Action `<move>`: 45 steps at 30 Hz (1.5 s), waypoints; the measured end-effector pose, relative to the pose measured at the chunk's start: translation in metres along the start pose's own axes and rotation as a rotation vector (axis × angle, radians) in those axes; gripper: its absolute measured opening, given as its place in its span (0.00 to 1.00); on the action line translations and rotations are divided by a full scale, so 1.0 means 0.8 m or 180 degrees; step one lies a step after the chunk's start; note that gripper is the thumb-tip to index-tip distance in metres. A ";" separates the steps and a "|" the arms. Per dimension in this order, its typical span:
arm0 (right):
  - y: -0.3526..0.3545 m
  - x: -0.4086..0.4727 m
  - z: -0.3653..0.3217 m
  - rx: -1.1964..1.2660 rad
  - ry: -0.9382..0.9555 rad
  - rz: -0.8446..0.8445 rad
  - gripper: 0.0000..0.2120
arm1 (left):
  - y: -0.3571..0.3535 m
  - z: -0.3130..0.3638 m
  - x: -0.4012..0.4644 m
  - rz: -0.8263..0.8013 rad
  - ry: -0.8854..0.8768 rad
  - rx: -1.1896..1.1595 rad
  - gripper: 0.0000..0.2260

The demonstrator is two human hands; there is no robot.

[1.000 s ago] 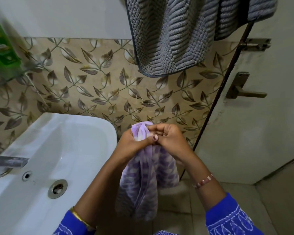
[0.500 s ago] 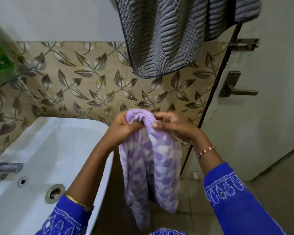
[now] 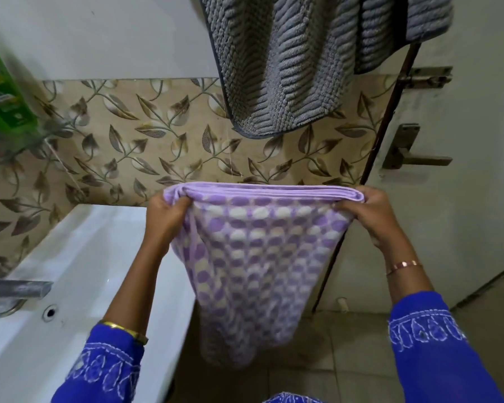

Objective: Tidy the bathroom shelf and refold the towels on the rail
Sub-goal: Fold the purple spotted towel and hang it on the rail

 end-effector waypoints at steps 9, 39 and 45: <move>-0.017 0.005 -0.002 0.0776 0.0233 0.0299 0.09 | -0.024 -0.054 -0.001 -0.0599 -0.0121 0.1841 0.13; -0.013 0.014 -0.033 0.1511 -0.0231 -0.0156 0.02 | -0.050 -0.010 -0.006 -0.0864 0.0263 -0.0350 0.10; -0.016 -0.004 -0.029 0.2205 -0.0442 -0.0916 0.26 | -0.047 0.017 -0.032 -0.2480 0.0589 -0.2836 0.11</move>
Point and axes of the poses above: each hand's wrist, its own x-axis towards the middle knuckle, its own y-axis out of the back of the hand, z = x × y, the point moved 6 cm from there along x, towards the middle knuckle, and after that the axes turned 9 degrees about x, right-handed, at the moved point
